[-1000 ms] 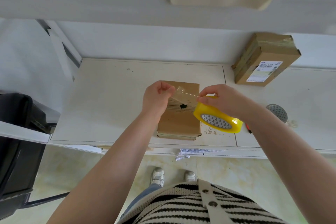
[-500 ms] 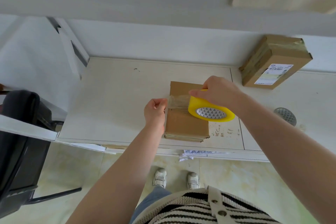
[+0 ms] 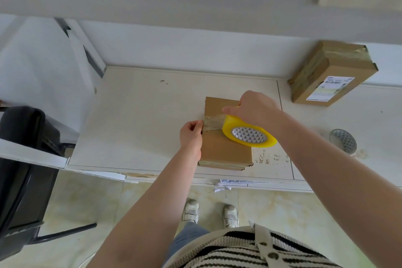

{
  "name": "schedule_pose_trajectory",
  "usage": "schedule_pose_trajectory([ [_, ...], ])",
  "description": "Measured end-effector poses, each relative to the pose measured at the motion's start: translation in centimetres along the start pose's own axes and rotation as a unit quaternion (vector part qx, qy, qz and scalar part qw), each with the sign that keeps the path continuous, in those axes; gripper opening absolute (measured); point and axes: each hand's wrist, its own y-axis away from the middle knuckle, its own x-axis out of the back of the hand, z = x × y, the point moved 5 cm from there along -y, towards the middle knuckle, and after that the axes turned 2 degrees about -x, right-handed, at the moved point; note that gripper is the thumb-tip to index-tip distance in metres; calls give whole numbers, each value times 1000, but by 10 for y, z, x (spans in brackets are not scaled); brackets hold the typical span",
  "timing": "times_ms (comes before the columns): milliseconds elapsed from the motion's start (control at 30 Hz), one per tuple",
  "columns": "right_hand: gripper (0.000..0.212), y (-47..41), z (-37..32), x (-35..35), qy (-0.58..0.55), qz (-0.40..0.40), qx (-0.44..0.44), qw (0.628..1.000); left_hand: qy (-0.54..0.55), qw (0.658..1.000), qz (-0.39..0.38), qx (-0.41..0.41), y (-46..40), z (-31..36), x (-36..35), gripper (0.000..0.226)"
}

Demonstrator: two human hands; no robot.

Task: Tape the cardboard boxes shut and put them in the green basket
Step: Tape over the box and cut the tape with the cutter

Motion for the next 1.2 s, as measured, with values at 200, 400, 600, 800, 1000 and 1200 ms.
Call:
schedule_pose_trajectory([
  [200, 58, -3, -1, -2, 1, 5, 2, 1000, -119, 992, 32, -7, 2, 4, -3, 22],
  [400, 56, -4, 0, -3, -7, 7, 0, 1000, -246, 955, 45, -157, 0, 11, 7, 11],
  [600, 57, -2, 0, -3, -1, 9, -1, 1000, -469, 846, 14, -256, 1, 21, -7, 45],
  [800, 72, -3, -1, -3, -3, -14, 35, 999, -496, 839, -11, -225, -7, 16, -5, 48],
  [1000, 68, 4, 30, 8, -34, -48, 74, 996, -496, 839, 4, -222, -7, 14, -5, 50],
  [1200, 71, 2, 76, 13, 106, 3, 41, 994, -495, 839, 28, -224, -7, 14, 1, 52],
])
